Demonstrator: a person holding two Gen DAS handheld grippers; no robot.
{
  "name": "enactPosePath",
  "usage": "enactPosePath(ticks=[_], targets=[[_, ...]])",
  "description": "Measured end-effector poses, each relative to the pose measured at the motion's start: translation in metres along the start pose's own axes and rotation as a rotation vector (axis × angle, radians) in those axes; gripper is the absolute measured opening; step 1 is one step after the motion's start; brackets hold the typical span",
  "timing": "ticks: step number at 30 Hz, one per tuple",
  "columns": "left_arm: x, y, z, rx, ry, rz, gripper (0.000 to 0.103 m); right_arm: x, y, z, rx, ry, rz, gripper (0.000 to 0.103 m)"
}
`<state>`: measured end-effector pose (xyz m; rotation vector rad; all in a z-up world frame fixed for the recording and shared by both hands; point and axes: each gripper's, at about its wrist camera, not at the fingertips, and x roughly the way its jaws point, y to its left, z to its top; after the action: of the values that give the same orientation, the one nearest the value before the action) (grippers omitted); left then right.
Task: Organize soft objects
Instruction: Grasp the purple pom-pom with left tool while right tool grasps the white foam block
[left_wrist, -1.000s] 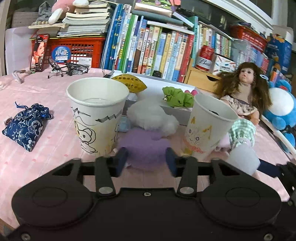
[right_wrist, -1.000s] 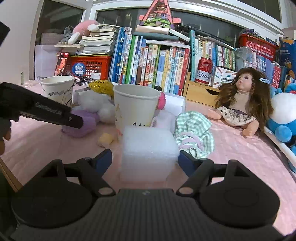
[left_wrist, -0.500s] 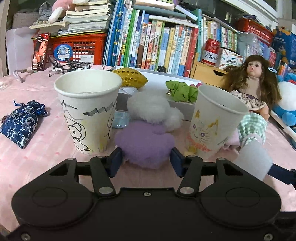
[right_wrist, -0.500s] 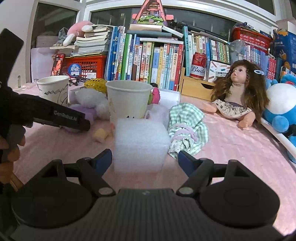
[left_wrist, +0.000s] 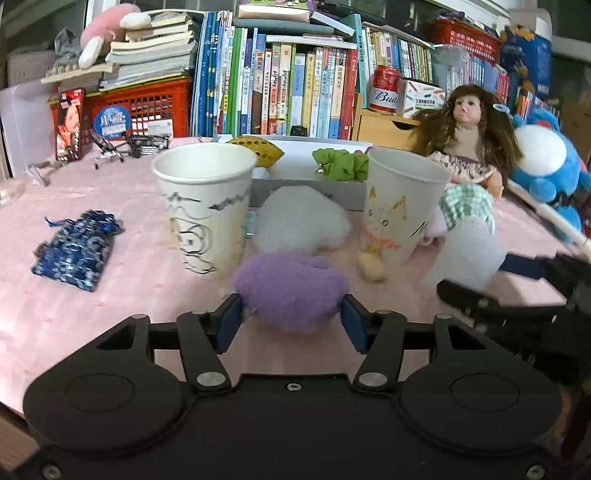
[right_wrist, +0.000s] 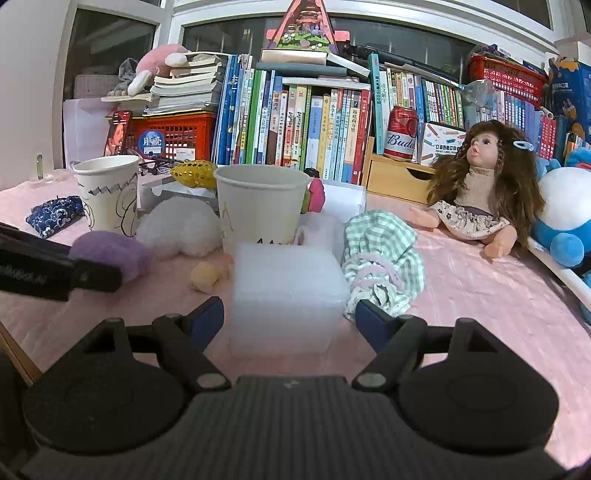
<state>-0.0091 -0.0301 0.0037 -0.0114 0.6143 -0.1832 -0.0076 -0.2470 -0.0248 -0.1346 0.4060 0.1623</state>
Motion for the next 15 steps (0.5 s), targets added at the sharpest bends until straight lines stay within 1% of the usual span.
enactPosePath(ticks=[4,7,9,12,14,15], targets=[[-0.001,0.005,-0.001,0.017,-0.018,0.030,0.076,0.002,0.002,0.002,-0.003,-0.003,0.002,0.087],[0.004,0.005,0.000,0.015,-0.023,0.006,0.079,0.003,0.004,0.003,0.004,0.000,0.008,0.087],[0.011,0.003,0.000,0.023,-0.006,0.004,0.079,0.004,0.005,0.003,0.005,0.006,0.012,0.087],[0.020,0.002,-0.001,0.024,0.012,0.003,0.079,0.004,0.007,0.002,0.003,0.011,0.011,0.083],[0.023,0.002,-0.001,0.019,0.017,-0.005,0.074,0.003,0.006,0.002,0.008,0.011,0.008,0.077],[0.023,0.003,-0.001,0.017,0.022,-0.016,0.068,0.003,0.006,0.002,0.012,0.012,0.005,0.072]])
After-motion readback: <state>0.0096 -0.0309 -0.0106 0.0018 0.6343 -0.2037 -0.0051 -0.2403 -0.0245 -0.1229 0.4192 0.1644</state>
